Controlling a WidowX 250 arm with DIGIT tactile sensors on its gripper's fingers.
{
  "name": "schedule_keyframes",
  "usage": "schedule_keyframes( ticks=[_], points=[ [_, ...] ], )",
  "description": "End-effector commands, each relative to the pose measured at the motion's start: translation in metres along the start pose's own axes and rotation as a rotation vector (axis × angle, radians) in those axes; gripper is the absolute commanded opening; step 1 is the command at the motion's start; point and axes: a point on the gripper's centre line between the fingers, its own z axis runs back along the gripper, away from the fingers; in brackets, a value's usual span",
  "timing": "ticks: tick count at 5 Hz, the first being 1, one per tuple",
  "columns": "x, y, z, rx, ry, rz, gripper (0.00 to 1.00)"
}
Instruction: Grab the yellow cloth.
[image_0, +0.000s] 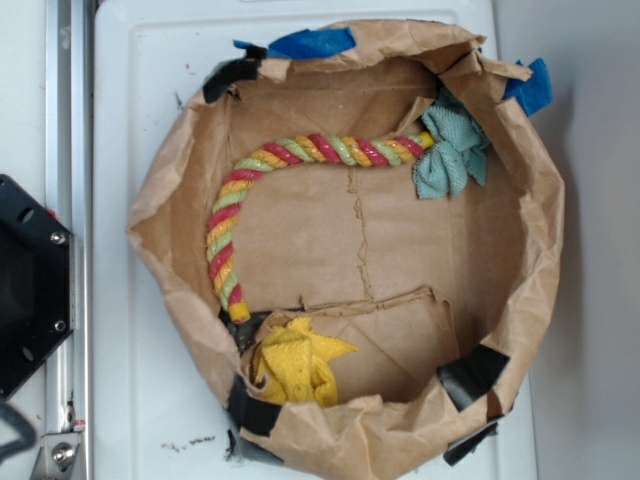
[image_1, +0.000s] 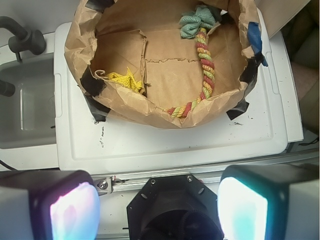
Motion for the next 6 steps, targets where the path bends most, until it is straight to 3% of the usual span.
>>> schedule_keyframes(
  ticks=[1,2,4,5,6],
  points=[
    [0.000,0.000,0.000,0.000,0.000,0.000,1.00],
    [0.048,-0.004,-0.016,0.005,0.032,0.106,1.00],
    [0.127,0.016,-0.050,-0.004,0.061,0.303,1.00],
    [0.144,0.017,-0.076,-0.131,0.144,0.575,1.00],
    [0.138,0.019,-0.094,-0.231,0.246,0.712,1.00]
  ],
)
